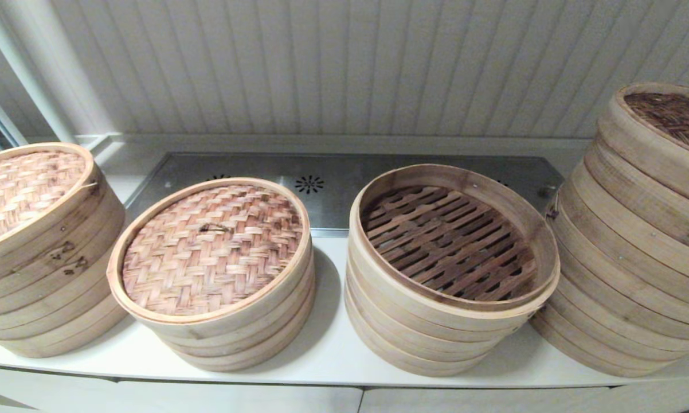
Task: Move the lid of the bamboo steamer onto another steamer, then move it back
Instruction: Put the steamer
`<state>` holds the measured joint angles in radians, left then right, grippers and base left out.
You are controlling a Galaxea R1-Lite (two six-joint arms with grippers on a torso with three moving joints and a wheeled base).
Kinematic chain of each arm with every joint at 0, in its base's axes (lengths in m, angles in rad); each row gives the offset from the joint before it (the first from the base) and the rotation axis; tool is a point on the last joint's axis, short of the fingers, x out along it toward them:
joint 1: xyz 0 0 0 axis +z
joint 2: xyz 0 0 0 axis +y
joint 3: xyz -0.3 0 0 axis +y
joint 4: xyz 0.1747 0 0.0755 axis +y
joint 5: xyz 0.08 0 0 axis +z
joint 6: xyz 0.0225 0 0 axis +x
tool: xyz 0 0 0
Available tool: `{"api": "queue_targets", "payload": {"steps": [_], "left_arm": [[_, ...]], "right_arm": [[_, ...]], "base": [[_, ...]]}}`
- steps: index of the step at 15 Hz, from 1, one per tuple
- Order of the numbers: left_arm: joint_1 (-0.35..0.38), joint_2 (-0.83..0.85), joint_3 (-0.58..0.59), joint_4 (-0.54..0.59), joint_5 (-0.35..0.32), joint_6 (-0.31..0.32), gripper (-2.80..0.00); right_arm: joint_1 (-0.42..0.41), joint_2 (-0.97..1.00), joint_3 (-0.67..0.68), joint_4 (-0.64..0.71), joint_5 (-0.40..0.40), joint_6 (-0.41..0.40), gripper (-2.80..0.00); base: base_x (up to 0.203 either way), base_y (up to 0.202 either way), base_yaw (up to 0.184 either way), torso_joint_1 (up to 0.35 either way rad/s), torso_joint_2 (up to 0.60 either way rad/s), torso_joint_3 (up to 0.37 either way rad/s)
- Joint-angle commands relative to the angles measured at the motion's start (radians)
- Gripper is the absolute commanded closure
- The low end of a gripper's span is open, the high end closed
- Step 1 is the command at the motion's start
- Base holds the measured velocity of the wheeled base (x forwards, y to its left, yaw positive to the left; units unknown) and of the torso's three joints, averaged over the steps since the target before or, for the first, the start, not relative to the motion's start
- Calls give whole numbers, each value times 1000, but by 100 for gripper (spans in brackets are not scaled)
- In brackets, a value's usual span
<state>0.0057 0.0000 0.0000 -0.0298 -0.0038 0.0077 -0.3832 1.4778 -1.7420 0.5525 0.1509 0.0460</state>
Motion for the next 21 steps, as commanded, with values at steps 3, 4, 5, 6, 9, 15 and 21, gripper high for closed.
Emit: {"api": "queue_targets", "payload": {"steps": [3,4,5,6,9,15,21], "left_arm": [[2,0,12,-1,0,0,0],[1,0,12,-1,-1,0,0],[1,0,12,-1,0,0,0],[0,0,12,-1,-1,0,0],[0,0,12,-1,0,0,0],[1,0,12,-2,0,0,0],[1,0,12,-2,-1,0,0]], "right_arm": [[0,21,9,3,3,0,0],[1,19,7,3,3,0,0],[1,19,7,3,3,0,0],[1,20,7,3,2,0,0],[1,7,15,4,1,-3,0],[1,-17,4,32,1,-8,0],[-1,-16,9,32,1,-8,0]], "base": [[0,0,0,0,0,0],[0,0,0,0,0,0],[0,0,0,0,0,0],[0,0,0,0,0,0],[0,0,0,0,0,0],[0,0,0,0,0,0],[0,0,0,0,0,0]]}}
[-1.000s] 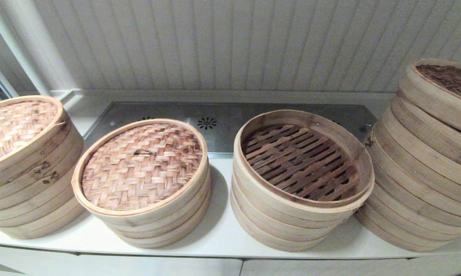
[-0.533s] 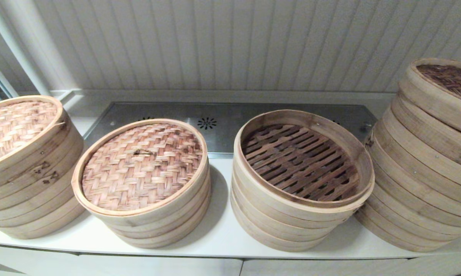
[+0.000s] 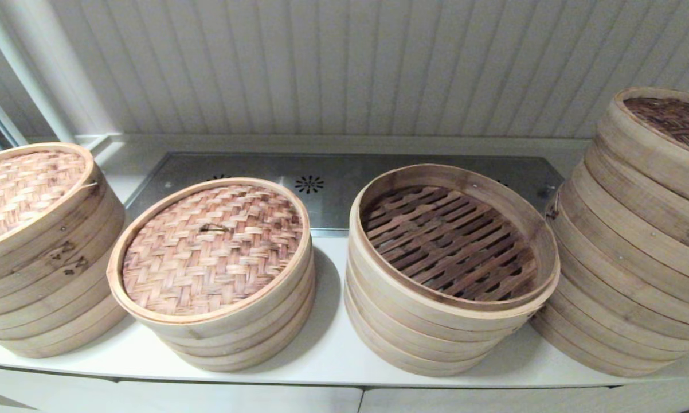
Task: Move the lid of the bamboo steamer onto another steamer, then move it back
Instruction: Put the steamer
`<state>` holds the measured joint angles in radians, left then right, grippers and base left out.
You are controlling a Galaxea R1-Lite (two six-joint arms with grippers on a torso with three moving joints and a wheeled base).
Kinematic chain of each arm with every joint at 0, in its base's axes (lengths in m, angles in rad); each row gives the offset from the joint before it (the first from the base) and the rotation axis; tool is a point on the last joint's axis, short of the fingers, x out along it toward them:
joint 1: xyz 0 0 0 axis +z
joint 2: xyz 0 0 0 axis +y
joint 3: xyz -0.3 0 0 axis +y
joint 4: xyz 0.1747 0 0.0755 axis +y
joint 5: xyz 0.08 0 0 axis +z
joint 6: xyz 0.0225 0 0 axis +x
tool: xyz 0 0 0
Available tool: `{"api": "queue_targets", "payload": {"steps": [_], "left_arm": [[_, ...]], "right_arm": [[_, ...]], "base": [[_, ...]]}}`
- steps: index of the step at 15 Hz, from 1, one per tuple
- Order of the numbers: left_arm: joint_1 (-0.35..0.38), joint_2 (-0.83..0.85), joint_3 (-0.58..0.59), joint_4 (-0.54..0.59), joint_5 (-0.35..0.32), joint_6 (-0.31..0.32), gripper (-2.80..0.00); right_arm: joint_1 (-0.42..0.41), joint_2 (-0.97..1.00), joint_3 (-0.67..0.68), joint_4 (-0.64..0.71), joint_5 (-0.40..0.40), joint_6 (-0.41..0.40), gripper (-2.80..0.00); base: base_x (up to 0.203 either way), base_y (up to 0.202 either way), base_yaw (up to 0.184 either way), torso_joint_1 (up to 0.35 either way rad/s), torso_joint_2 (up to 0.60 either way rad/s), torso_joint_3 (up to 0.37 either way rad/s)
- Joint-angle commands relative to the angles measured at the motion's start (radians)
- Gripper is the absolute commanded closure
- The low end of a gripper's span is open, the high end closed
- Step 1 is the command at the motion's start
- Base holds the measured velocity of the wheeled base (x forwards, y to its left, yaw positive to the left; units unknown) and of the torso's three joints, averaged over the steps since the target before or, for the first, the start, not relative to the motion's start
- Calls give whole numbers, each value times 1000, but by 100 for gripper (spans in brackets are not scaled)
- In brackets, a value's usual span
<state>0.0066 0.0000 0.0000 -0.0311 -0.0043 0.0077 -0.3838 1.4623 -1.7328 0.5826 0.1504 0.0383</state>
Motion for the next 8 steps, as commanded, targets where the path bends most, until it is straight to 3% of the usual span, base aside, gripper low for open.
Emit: {"api": "queue_targets", "payload": {"steps": [1,2,3,8], "left_arm": [[0,0,12,0,0,0,0],[1,0,12,-1,0,0,0],[0,0,12,0,0,0,0],[1,0,12,0,0,0,0]], "right_arm": [[0,0,-1,2,0,0,0],[-4,0,-5,0,0,0,0],[-4,2,-9,0,0,0,-280],[-5,-1,-30,-2,1,-1,-280]], "base": [[0,0,0,0,0,0],[0,0,0,0,0,0],[0,0,0,0,0,0],[0,0,0,0,0,0]]}}
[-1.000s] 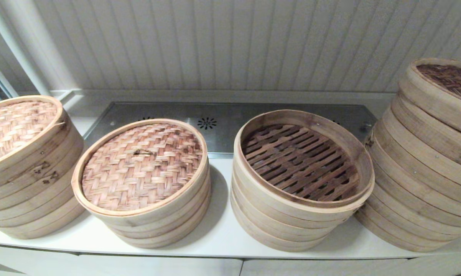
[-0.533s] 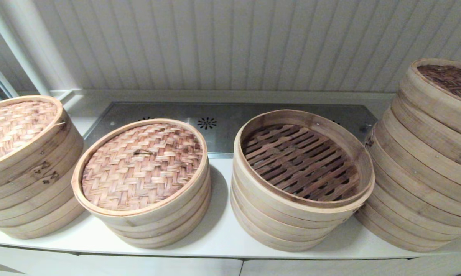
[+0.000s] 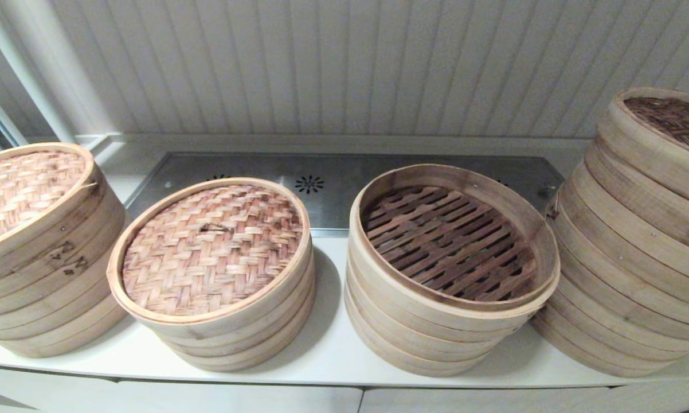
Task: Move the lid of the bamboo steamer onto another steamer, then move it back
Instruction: Put the steamer, then pick up the steamer
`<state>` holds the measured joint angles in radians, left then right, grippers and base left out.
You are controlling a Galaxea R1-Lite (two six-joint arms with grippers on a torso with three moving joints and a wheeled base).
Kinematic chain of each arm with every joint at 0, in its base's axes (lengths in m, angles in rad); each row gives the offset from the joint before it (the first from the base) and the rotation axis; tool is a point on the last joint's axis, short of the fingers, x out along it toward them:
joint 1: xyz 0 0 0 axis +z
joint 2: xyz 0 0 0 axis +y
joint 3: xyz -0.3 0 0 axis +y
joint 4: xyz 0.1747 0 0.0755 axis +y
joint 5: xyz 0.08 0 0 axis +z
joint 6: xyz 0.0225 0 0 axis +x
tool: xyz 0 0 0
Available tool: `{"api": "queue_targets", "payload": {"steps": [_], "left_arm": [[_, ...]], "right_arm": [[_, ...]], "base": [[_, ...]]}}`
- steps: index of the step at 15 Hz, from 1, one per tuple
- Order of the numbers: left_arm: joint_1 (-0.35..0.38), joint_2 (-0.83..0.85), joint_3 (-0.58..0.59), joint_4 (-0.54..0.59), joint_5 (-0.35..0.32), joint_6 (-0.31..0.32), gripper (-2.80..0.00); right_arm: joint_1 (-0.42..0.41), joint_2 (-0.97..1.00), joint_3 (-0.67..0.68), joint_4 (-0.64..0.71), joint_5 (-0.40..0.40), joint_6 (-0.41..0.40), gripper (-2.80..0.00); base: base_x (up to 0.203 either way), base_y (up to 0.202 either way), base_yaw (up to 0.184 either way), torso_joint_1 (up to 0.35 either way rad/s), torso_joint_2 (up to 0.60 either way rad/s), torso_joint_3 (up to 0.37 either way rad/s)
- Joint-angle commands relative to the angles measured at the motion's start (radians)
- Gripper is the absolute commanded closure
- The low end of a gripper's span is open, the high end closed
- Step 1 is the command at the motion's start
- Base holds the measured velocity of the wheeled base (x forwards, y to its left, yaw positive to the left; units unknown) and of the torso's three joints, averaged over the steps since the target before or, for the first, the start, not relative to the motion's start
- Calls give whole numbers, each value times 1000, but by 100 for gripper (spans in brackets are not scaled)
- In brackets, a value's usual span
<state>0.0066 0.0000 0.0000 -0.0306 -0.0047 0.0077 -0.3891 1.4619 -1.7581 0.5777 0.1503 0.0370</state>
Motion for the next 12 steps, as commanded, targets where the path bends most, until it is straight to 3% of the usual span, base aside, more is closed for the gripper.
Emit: {"api": "queue_targets", "payload": {"steps": [1,7,8,12], "left_arm": [[1,0,12,-2,2,0,0],[0,0,12,-1,0,0,0],[0,0,12,0,0,0,0],[0,0,9,9,2,0,0]], "right_arm": [[-4,-5,-24,7,3,2,-280],[3,-228,-61,84,7,5,-280],[5,-283,-60,115,17,5,0],[32,-490,-44,286,69,5,0]], "base": [[0,0,0,0,0,0],[0,0,0,0,0,0],[0,0,0,0,0,0],[0,0,0,0,0,0]]}}
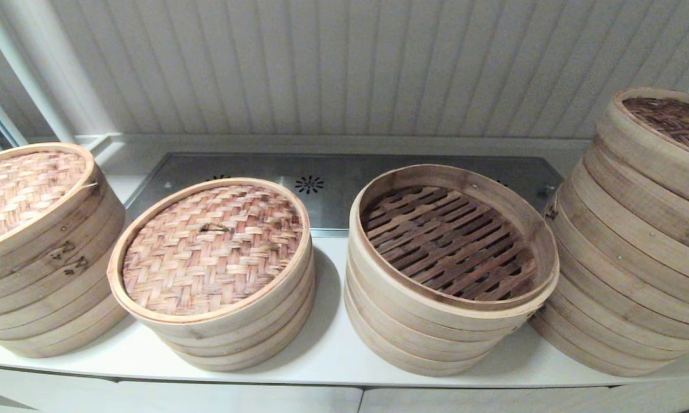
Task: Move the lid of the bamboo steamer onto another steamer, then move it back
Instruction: Pick up the steamer
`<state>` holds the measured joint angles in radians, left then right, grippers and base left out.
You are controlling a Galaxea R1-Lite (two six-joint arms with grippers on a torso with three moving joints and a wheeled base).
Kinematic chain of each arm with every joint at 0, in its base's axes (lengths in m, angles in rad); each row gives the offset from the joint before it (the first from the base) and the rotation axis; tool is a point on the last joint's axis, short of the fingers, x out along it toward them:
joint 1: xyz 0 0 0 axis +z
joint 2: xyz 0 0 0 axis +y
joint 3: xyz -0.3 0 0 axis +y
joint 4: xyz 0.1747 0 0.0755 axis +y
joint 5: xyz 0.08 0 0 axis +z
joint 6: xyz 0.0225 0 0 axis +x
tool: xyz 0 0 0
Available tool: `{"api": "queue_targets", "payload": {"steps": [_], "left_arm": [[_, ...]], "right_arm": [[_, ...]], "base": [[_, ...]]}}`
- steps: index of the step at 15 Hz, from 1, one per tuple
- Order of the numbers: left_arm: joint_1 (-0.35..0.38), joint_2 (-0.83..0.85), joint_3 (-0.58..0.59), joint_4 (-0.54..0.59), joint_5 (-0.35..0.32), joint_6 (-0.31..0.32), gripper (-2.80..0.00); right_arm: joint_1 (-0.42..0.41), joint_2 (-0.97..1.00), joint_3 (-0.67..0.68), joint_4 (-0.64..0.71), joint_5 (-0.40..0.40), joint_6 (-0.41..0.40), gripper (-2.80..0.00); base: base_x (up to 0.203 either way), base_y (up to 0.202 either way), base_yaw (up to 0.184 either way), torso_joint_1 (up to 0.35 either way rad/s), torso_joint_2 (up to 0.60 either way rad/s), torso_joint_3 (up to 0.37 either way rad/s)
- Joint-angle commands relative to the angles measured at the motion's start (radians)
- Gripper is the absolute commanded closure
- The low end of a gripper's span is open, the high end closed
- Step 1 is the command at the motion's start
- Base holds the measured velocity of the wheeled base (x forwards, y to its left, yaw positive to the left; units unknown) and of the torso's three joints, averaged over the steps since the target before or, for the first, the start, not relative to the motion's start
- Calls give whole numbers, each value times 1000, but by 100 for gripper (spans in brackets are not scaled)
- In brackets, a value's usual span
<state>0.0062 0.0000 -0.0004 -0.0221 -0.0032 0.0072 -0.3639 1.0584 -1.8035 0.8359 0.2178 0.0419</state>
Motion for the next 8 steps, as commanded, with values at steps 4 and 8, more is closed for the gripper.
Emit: {"api": "queue_targets", "payload": {"steps": [4,8], "left_arm": [[1,0,10,1,0,0,0],[1,0,10,2,0,0,0]], "right_arm": [[120,-284,74,244,21,1,0],[300,-486,458,217,13,1,0]], "base": [[0,0,0,0,0,0],[0,0,0,0,0,0]]}}
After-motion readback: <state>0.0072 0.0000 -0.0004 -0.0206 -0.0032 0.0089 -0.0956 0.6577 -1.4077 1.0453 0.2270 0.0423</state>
